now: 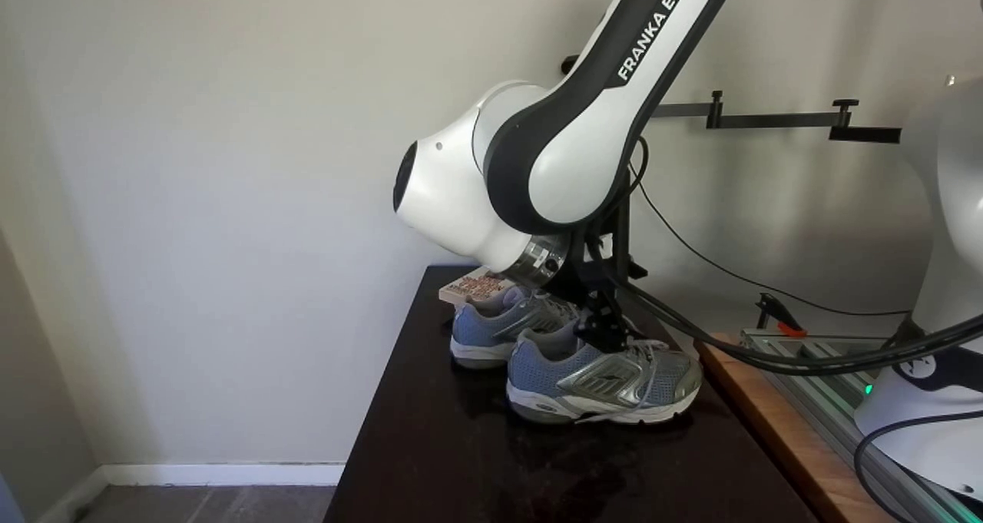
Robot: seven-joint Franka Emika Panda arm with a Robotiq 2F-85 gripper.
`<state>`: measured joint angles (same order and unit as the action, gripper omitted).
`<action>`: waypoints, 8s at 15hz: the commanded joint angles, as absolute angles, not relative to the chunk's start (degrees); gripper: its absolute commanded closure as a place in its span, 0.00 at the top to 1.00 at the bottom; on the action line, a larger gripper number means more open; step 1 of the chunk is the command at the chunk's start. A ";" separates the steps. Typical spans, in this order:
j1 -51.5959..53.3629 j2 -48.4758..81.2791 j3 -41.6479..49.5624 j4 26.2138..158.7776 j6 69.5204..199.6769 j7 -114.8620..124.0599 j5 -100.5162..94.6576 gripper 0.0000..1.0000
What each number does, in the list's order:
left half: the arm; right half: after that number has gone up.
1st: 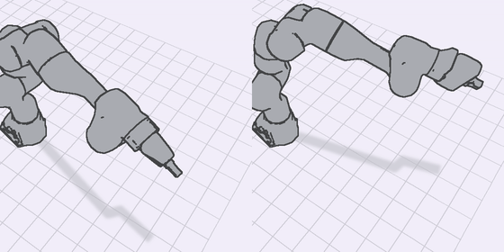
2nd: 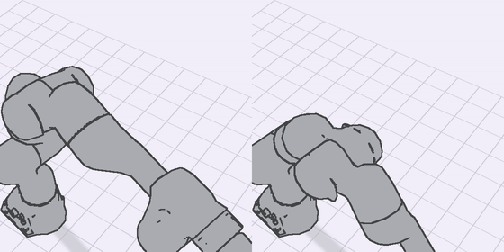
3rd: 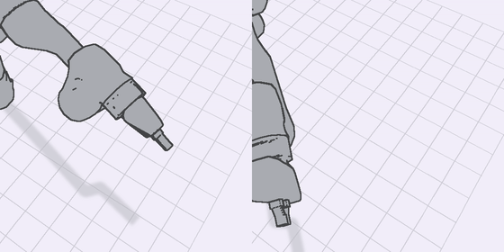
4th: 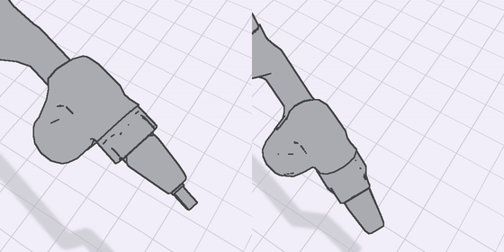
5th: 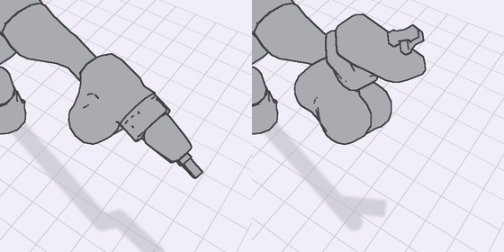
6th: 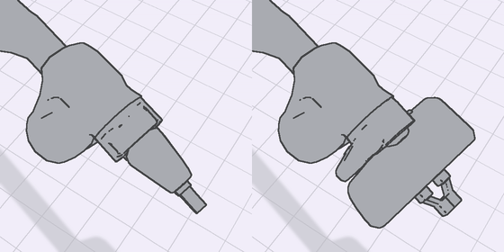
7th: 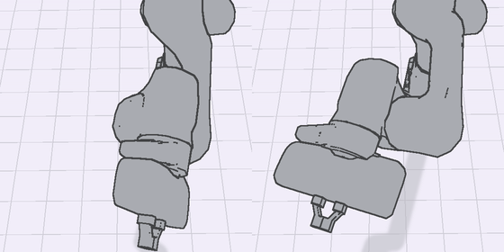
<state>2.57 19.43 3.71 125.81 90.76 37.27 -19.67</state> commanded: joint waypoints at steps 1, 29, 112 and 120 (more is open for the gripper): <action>2.55 16.59 3.95 129.03 97.88 38.18 -20.58 1.00; 2.47 10.15 3.59 140.76 116.87 34.00 -16.62 1.00; -0.39 3.45 1.54 145.09 116.14 38.67 -23.71 1.00; -0.43 3.76 2.57 148.43 130.50 41.89 -26.38 1.00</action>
<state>-0.48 4.10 2.03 147.01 126.52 40.17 -24.78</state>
